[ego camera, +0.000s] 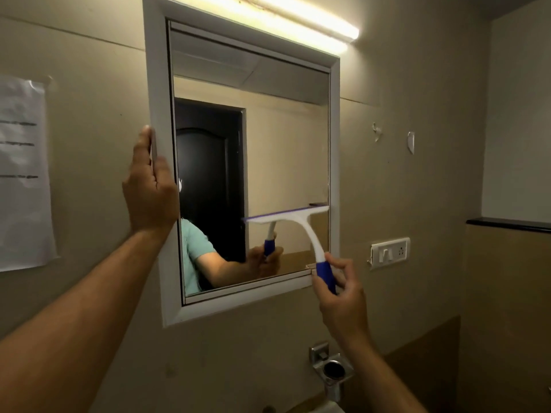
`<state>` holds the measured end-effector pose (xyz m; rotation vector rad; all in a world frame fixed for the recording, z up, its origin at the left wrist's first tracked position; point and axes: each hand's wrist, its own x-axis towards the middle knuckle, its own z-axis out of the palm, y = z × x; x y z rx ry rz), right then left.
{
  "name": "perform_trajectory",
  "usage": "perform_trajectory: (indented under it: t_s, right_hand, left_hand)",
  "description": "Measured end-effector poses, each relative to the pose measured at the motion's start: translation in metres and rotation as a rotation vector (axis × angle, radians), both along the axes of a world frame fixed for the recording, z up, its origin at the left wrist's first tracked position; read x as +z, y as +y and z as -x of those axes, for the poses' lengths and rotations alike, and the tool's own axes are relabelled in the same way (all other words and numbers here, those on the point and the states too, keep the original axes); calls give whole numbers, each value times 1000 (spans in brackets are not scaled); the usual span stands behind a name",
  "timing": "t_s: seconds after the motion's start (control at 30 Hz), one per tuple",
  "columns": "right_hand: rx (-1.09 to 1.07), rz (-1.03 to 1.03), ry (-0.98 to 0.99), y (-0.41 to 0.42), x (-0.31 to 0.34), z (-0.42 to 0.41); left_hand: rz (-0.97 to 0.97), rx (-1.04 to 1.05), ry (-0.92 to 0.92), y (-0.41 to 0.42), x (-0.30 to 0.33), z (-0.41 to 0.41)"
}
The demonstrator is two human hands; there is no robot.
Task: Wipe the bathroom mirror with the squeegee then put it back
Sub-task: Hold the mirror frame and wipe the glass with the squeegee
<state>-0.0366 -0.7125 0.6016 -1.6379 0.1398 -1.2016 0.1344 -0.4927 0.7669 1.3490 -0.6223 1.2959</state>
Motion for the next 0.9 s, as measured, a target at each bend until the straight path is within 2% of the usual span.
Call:
perform_trajectory:
  t_s: [0.17,0.23,0.5,0.57,0.77,0.9]
  right_hand:
    - [-44,-34,-151,-7,67,-13]
    - [-43,-47,-160,-10,70,-20]
    - [-21,-268,-57,2,-24,-12]
    - [-47,-236,-66,7,-15,-10]
    - [-29,-90,-115,5,64,-20]
    - [-56,-53,-85,12,46,-19]
  left_hand:
    - [-91,9,15,-2,13,-6]
    - [-110,3,-10,-1,10,-10]
    - [-129,-47,-33,-1,7,-15]
    - [-136,-43,-20,0,8,-12]
    - [-135,-44,12,1,7,-5]
    - [-159,-61,29,3,10,0]
